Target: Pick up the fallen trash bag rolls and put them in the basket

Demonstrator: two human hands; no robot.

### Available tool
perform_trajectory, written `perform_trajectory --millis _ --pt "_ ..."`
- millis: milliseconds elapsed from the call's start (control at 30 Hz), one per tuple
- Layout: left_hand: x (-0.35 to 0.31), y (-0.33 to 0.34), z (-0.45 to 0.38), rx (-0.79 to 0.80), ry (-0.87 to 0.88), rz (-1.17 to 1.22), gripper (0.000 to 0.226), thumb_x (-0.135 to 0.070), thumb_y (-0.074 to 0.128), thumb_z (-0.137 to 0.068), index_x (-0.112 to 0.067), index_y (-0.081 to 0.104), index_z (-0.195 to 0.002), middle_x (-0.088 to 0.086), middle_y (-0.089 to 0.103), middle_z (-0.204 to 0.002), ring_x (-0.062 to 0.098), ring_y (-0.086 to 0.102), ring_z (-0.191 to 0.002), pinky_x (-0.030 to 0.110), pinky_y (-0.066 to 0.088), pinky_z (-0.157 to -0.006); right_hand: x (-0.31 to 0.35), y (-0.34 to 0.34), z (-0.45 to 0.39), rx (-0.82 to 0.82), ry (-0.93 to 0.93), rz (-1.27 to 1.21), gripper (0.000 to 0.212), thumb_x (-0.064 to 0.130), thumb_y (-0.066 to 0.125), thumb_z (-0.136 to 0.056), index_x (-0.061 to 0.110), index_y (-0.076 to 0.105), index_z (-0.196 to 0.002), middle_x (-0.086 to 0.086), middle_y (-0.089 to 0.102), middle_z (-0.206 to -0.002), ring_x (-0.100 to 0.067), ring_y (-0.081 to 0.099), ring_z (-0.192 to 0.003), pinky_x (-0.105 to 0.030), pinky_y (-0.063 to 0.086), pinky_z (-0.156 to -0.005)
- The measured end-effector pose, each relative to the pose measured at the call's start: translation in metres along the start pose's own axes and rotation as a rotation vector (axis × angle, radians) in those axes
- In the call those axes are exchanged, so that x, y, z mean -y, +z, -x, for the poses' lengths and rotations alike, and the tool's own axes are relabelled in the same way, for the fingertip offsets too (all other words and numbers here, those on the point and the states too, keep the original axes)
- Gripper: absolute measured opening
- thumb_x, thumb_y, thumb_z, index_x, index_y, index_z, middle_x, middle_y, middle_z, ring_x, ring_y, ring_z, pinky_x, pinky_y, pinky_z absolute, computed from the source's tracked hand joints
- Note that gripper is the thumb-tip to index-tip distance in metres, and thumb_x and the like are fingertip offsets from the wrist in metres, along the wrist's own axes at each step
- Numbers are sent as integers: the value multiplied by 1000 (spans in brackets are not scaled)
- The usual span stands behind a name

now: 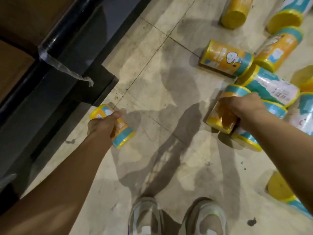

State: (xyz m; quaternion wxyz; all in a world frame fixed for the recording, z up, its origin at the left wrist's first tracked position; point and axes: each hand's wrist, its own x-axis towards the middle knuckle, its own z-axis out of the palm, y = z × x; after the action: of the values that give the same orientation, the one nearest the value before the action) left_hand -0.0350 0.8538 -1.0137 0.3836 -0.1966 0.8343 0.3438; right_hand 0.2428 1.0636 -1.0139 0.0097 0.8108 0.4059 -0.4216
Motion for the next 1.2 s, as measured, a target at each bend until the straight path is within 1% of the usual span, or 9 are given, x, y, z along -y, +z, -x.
perform_trajectory --millis 100,267,433,633,800,867,933,1033,1200 --pt "9 6 -21 -74 108 -48 101 -55 89 -16 -19 64 -106 6 71 -102 28 70 -88 49 58 -83 12 9 26 -5 -79 45 109 59 88 -56 4 47 -140 -19 55 -138 -43 54 -125 -57 50 -100" --pt "4 12 -8 -115 225 -175 82 -55 87 -46 -13 60 -111 6 66 -102 27 67 -89 44 58 -83 14 22 29 -36 -94 59 106 52 86 -69 1 32 -146 -18 48 -143 -38 49 -131 -47 45 -104" --pt "0 3 0 38 277 -120 83 -51 84 -34 -14 66 -106 9 73 -97 28 72 -83 48 61 -78 9 11 44 32 -92 -32 88 50 87 -66 11 48 -134 -11 57 -123 -36 59 -114 -51 52 -96" --pt "-25 -34 90 216 372 -188 53 -23 87 -63 -6 66 -108 13 73 -91 26 73 -73 35 61 -64 12 -38 109 99 -69 -154 83 46 86 -66 17 44 -131 -10 57 -119 -33 61 -104 -54 57 -87" --pt "-80 -82 210 302 442 -312 50 -32 86 -57 -18 67 -102 4 75 -90 22 74 -80 44 62 -75 41 -120 202 96 -126 -203 94 54 86 -40 15 57 -121 -9 68 -110 -28 69 -95 -46 61 -82" --pt "-112 -104 267 344 493 -321 40 -27 85 -65 -17 68 -100 2 74 -88 18 73 -78 37 62 -73 59 -165 244 101 -136 -209 101 59 82 -31 15 58 -119 -9 69 -108 -28 70 -94 -46 62 -80" --pt "-147 -127 331 377 529 -312 33 -21 83 -71 -16 67 -99 1 74 -86 16 72 -75 30 59 -67 82 -217 292 122 -152 -247 93 53 87 -39 14 55 -117 -7 68 -105 -28 69 -92 -44 61 -79" --pt "-202 -162 434 434 560 -282 34 -21 85 -70 -18 63 -96 3 74 -87 19 72 -76 35 60 -68 115 -300 366 120 -200 -330 74 34 92 -61 14 46 -116 -2 63 -100 -22 65 -89 -43 60 -78" --pt "-285 -222 600 497 622 -198 50 -28 89 -64 -22 60 -105 4 74 -96 26 73 -87 48 61 -78 171 -436 482 108 -322 -512 69 34 93 -67 15 47 -114 0 67 -100 -15 69 -87 -35 59 -67"
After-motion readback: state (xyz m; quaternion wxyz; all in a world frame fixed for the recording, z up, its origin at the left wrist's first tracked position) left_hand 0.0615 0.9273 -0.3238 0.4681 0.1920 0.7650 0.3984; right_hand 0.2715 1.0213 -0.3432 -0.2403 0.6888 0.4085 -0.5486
